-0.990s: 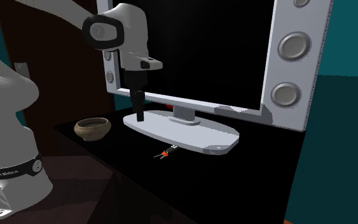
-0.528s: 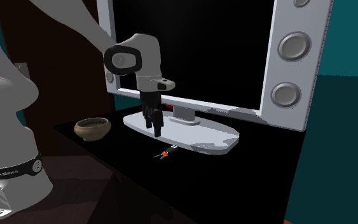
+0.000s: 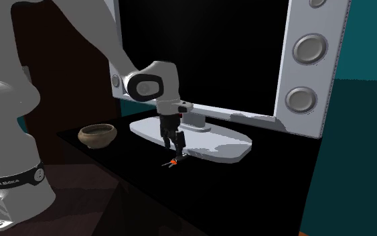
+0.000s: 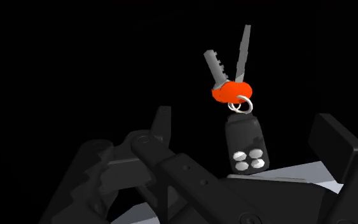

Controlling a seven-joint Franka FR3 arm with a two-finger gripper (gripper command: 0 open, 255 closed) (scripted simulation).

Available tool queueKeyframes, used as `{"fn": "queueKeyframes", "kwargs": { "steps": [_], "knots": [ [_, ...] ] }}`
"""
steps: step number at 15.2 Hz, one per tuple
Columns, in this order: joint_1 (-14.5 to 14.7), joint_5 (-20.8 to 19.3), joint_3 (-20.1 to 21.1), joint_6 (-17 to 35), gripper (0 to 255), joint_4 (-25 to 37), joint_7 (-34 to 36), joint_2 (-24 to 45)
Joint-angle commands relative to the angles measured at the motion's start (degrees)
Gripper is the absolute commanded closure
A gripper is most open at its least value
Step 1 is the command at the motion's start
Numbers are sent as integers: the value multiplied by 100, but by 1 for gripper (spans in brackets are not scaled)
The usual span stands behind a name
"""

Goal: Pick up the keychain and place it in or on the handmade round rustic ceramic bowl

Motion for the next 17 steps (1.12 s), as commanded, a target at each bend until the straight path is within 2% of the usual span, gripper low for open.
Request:
{"fn": "queueKeyframes", "kwargs": {
  "steps": [1,5,13,14,17],
  "knots": [
    [7,-84,-15,187,0,3,50,183],
    [36,-266,-77,536,0,37,182,572],
    [39,-264,-79,535,0,37,181,572],
    [39,-264,-79,535,255,37,181,572],
    [40,-267,-80,537,255,39,184,576]
  ]
}}
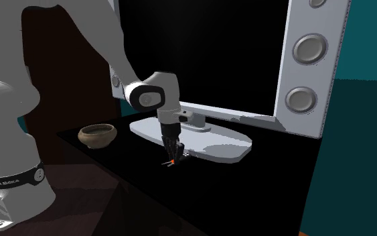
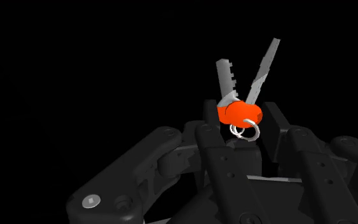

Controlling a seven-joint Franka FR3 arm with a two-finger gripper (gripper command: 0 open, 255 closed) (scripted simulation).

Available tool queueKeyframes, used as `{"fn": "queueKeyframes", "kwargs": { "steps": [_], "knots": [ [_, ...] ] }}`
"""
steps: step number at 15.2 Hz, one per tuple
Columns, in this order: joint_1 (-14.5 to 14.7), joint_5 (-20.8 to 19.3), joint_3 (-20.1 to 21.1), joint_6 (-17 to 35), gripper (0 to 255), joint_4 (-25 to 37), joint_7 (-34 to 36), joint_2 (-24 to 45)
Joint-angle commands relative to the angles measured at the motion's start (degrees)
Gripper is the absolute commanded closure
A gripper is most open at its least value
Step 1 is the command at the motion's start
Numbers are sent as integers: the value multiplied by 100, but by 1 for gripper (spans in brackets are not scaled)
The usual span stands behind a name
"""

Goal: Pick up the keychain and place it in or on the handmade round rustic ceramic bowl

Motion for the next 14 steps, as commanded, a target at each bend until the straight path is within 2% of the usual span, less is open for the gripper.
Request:
{"fn": "queueKeyframes", "kwargs": {
  "steps": [1,6,14],
  "knots": [
    [-15,-2,-20,5,255,-5,-2,11],
    [-15,-3,-18,2,255,0,1,14],
    [-64,286,78,-634,255,19,-212,-615]
  ]
}}
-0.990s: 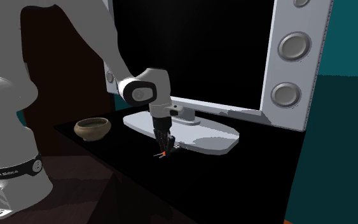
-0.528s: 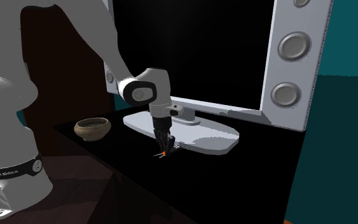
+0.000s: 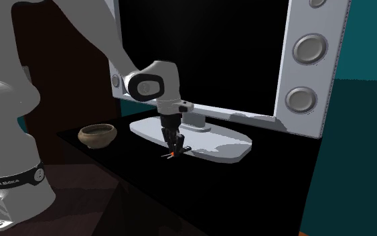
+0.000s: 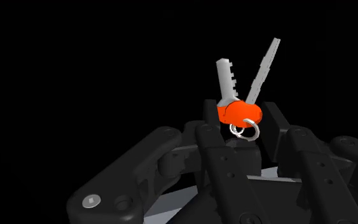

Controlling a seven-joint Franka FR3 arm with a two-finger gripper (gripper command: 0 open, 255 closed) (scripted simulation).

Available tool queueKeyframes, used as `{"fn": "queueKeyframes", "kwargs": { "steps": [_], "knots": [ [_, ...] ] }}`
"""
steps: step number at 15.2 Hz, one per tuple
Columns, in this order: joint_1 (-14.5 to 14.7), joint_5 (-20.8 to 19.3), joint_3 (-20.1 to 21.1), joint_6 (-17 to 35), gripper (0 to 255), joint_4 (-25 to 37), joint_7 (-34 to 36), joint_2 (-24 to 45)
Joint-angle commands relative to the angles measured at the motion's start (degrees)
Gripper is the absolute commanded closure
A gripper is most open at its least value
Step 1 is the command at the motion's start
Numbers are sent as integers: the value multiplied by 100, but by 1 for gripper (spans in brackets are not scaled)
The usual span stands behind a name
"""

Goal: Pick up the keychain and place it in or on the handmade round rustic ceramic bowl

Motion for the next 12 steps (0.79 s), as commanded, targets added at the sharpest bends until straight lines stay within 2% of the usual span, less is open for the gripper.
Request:
{"fn": "queueKeyframes", "kwargs": {
  "steps": [1,12],
  "knots": [
    [-1,64,16,-171,255,24,-40,-147],
    [9,308,26,-1083,255,213,-222,-881]
  ]
}}
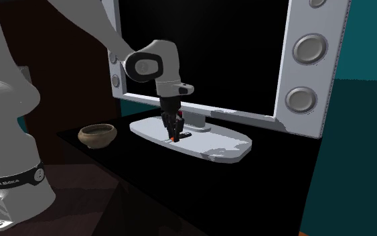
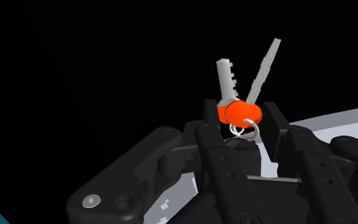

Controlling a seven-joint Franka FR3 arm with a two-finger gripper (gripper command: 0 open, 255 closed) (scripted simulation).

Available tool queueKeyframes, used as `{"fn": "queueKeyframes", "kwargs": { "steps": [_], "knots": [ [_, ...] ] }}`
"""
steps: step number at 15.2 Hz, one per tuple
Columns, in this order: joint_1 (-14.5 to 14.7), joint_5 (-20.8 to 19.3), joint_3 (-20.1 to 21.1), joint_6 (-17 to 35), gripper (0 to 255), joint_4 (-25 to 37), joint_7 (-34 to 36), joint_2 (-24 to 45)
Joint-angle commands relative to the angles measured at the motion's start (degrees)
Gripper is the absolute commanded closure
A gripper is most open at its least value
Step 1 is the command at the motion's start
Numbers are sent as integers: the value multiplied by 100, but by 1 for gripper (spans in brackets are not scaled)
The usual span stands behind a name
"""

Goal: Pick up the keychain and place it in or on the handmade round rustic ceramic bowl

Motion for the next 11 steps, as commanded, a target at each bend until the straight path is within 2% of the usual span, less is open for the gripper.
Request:
{"fn": "queueKeyframes", "kwargs": {
  "steps": [1,11],
  "knots": [
    [5,35,-2,-179,255,50,-24,-127],
    [20,141,-32,-1010,255,375,-110,-640]
  ]
}}
